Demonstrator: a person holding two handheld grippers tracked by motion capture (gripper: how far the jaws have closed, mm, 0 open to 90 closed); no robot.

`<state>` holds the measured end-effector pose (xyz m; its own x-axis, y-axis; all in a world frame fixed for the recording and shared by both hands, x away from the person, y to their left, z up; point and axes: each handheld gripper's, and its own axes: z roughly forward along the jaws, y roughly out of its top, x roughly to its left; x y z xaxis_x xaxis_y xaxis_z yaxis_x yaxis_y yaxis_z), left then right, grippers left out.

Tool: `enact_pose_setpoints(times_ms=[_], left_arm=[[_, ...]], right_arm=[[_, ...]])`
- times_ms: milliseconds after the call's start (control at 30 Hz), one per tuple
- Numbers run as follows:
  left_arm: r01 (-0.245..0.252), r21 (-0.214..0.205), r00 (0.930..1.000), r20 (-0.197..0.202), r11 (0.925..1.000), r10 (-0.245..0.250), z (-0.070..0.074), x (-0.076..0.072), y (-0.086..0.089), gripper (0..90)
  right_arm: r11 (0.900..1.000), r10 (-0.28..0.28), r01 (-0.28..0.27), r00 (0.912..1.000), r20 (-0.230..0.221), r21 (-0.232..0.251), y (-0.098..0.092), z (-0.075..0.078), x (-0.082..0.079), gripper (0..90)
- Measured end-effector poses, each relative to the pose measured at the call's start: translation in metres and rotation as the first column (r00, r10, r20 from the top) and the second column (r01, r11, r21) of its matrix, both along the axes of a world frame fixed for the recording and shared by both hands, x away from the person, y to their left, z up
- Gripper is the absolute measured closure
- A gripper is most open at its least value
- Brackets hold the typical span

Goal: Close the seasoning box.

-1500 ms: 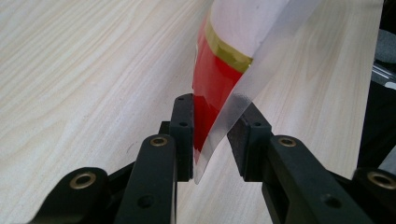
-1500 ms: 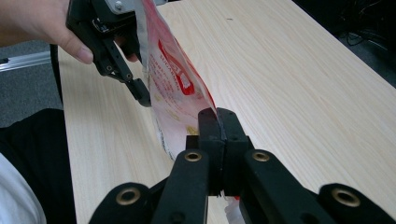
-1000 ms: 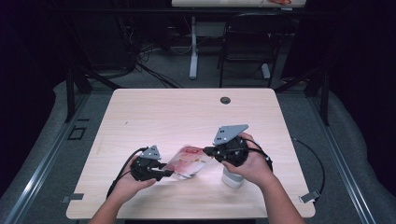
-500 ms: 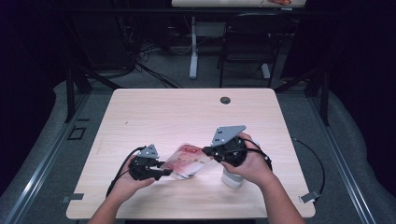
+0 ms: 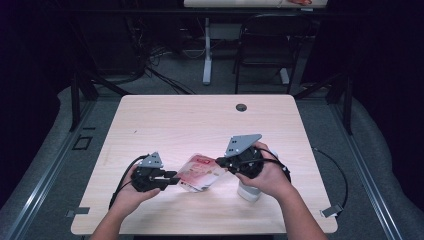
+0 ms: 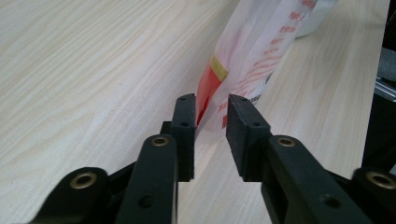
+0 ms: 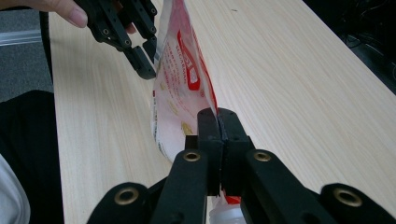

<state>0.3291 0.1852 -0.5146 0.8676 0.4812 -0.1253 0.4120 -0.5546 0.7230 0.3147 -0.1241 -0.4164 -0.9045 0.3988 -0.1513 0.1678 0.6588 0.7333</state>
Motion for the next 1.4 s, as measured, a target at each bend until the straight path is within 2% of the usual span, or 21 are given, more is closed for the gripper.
enact_pose_setpoints(times_ms=[200,567,700,800,933,1000,1100,1167,1400], left_arm=[[0.001,0.002,1.0000,-0.005,1.0000,-0.001,-0.002,0.000,0.002,77.5],[-0.004,0.024,0.9997,-0.023,0.9997,0.005,-0.005,0.002,0.007,77.3],[-0.009,0.012,0.9991,-0.041,0.9999,0.009,-0.008,0.001,0.010,77.2],[-0.001,0.003,0.9991,-0.041,1.0000,0.001,-0.007,0.000,0.012,74.6],[0.003,-0.024,0.9993,-0.037,0.9997,-0.004,-0.002,-0.003,0.017,71.8],[0.004,-0.024,0.9994,-0.035,0.9997,-0.004,-0.001,-0.004,0.018,68.6],[-0.003,-0.026,0.9997,-0.025,0.9996,0.002,0.001,-0.005,0.020,64.5],[-0.019,-0.030,0.9996,-0.020,0.9994,0.018,0.002,-0.004,0.023,61.8],[-0.038,-0.048,0.9992,-0.012,0.9981,0.038,0.007,-0.005,0.028,57.5]], right_arm=[[1.0000,0.001,-0.001,1.0000,-0.001,0.002,0.004,0.001,0.000,88.9],[0.9967,0.018,-0.014,0.9989,-0.044,0.080,0.013,0.001,0.005,85.7],[0.9951,0.021,-0.016,0.9983,-0.053,0.097,0.017,0.000,0.006,84.0],[0.9932,0.036,-0.029,0.9976,-0.059,0.112,0.022,0.001,0.008,83.3],[0.9929,0.051,-0.045,0.9971,-0.056,0.110,0.033,0.001,0.008,82.5],[0.9929,0.055,-0.049,0.9970,-0.054,0.108,0.036,0.001,0.008,82.1],[0.9926,0.069,-0.063,0.9963,-0.051,0.104,0.046,0.002,0.008,80.4],[0.9900,0.075,-0.068,0.9957,-0.054,0.123,0.049,0.002,0.008,78.4],[0.9877,0.076,-0.067,0.9954,-0.058,0.141,0.051,0.005,0.006,75.0]])
